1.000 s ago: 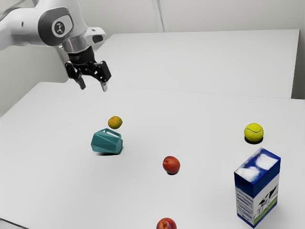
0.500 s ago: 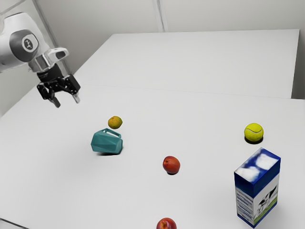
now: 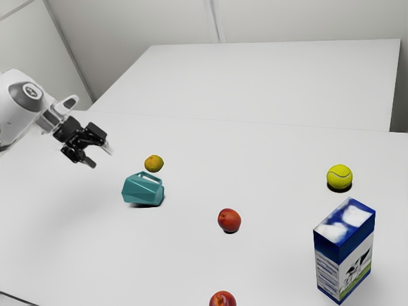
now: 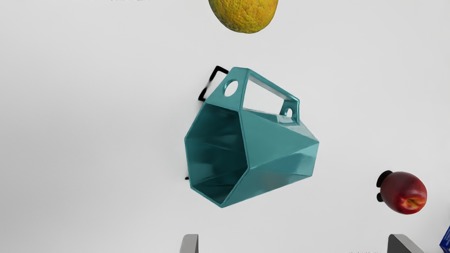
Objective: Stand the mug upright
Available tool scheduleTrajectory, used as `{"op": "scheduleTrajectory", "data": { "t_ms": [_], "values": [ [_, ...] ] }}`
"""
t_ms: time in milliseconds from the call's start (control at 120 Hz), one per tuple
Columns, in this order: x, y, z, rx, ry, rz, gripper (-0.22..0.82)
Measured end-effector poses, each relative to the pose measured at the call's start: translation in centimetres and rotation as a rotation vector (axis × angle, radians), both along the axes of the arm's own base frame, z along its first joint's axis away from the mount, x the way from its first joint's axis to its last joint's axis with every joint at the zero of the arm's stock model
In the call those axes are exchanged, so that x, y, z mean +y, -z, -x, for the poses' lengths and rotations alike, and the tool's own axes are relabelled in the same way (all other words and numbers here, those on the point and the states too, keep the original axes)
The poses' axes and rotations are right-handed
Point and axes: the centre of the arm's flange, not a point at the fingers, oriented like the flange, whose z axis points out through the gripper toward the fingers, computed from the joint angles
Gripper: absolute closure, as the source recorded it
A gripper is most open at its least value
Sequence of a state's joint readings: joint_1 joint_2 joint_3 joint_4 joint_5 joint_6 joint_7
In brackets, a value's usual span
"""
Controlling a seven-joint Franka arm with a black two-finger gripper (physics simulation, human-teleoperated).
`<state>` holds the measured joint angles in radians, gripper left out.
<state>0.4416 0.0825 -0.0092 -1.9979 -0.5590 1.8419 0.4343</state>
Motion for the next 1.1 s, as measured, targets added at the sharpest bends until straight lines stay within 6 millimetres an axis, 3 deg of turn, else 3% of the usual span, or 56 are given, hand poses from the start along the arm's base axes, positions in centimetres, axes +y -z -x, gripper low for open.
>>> {"op": "scheduleTrajectory", "data": {
  "t_ms": [75, 208, 708, 1100],
  "values": [
    [-0.9, 0.9, -0.2, -0.026, 0.024, 0.041, 0.02],
    [-0.1, 2.9, 0.3, -0.063, 0.020, 0.113, 0.02],
    [-1.2, 10.3, 0.1, -0.198, 0.067, 0.284, 0.02],
    [-2.0, 13.3, -0.1, -0.251, 0.129, 0.343, 0.02]
  ]
}}
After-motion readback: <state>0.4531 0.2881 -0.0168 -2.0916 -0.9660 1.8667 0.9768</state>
